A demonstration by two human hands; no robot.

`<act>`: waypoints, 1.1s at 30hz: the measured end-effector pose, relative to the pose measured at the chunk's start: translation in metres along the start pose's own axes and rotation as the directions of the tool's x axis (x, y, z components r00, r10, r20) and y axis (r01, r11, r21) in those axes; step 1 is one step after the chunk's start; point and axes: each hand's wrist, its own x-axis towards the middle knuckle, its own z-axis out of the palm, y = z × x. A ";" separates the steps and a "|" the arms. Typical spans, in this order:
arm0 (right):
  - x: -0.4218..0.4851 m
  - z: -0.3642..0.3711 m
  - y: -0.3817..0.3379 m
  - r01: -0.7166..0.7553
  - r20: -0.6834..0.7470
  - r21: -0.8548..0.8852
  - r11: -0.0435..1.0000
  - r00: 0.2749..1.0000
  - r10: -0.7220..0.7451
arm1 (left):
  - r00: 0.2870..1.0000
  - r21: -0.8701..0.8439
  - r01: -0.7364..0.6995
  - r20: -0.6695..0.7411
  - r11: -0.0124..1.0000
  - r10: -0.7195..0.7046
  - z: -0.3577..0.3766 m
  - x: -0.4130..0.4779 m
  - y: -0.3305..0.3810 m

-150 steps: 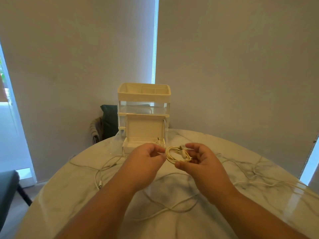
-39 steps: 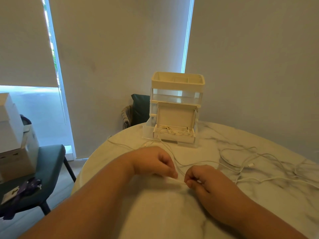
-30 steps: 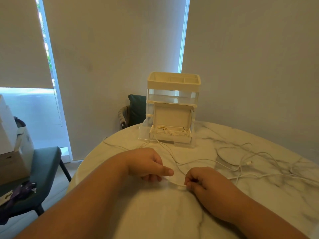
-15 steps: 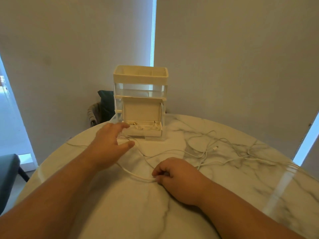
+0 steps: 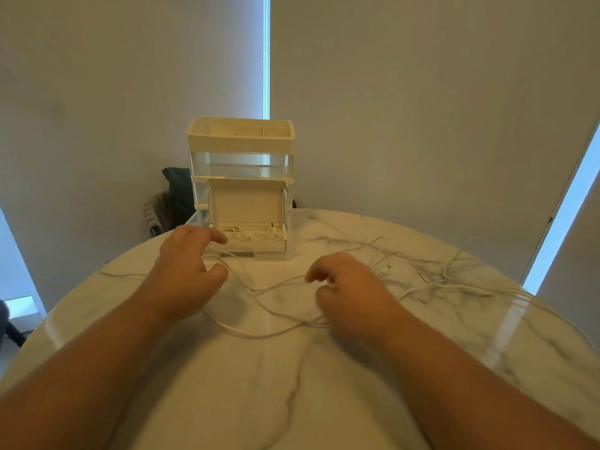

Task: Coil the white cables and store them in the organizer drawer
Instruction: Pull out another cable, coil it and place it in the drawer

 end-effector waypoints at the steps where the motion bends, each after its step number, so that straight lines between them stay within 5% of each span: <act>1: 0.003 -0.013 0.008 -0.078 -0.032 -0.052 0.996 0.997 0.077 | 0.998 -0.070 -0.058 0.019 0.996 0.060 -0.003 -0.004 0.004; 4: 0.005 -0.039 0.036 -0.264 0.106 -0.394 0.880 0.938 0.329 | 0.928 -0.084 -0.130 0.340 0.988 0.152 -0.009 -0.015 0.014; 6: 0.003 -0.038 0.048 -0.280 0.183 -0.454 0.846 0.899 0.397 | 0.807 0.057 -0.204 0.574 0.977 0.135 -0.004 -0.018 0.018; 8: 0.005 -0.034 0.052 -0.274 0.177 -0.434 0.858 0.908 0.379 | 0.744 0.189 -0.300 0.659 0.935 0.105 0.009 -0.019 0.022; 14: 0.007 -0.031 0.055 -0.222 0.171 -0.427 0.877 0.932 0.319 | 0.771 0.174 -0.356 0.610 0.918 0.183 0.032 -0.016 0.022; 21: 0.003 -0.046 0.039 -0.053 0.432 -0.408 0.912 0.868 0.244 | 0.890 0.198 -0.294 0.414 0.935 0.192 0.032 -0.021 0.023; 28: -0.004 -0.061 0.025 -0.168 0.581 -0.133 0.977 0.785 0.214 | 0.857 0.177 -0.326 0.470 0.929 0.211 0.028 -0.029 0.030; 33: -0.002 -0.062 0.033 -0.174 0.480 -0.067 0.982 0.857 0.185 | 0.836 0.111 -0.349 0.487 0.931 0.255 0.004 -0.029 0.039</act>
